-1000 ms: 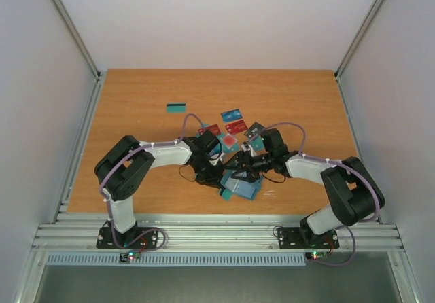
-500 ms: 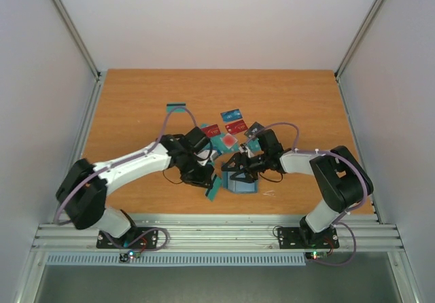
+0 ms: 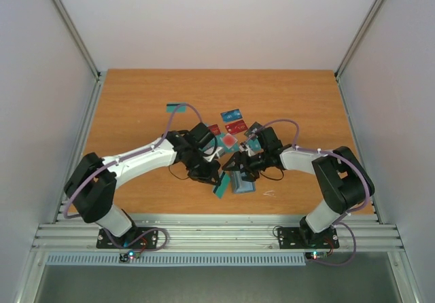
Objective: Put the credit cards into the card holder
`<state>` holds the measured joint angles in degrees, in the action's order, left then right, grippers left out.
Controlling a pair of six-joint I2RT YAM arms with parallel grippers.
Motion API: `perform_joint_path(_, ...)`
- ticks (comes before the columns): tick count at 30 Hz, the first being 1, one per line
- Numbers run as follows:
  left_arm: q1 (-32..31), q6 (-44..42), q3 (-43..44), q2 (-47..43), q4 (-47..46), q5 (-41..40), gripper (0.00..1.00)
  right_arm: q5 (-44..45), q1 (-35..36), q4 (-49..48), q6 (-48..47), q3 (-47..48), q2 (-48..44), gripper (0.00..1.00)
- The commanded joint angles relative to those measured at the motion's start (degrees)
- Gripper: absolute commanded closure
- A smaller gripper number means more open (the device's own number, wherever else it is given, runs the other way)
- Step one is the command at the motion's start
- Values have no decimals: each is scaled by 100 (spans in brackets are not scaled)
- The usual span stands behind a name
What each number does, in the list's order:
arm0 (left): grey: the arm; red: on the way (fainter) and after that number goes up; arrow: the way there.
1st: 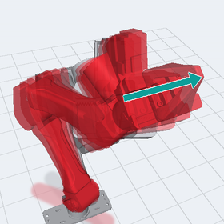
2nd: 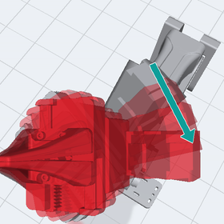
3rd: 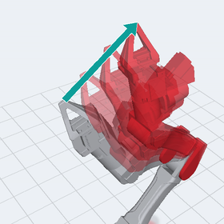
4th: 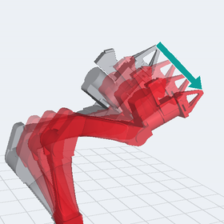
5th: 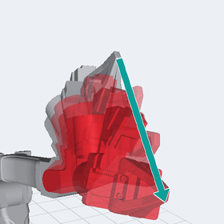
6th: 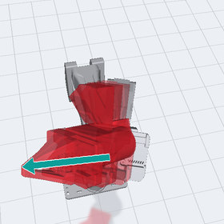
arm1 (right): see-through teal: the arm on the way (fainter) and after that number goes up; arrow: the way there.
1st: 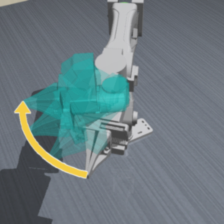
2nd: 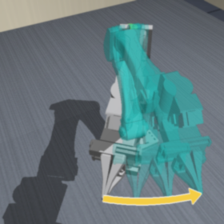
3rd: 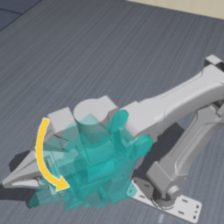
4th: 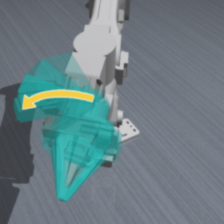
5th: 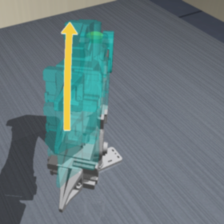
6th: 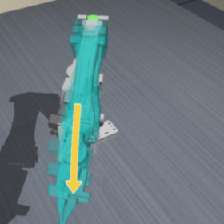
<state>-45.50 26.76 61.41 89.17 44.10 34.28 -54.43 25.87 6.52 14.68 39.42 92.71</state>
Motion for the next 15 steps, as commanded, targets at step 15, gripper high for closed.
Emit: perform_joint_path(15,27,100,-584,-856,-422,-134,100,-572,4,-371,740,224,-418,21)
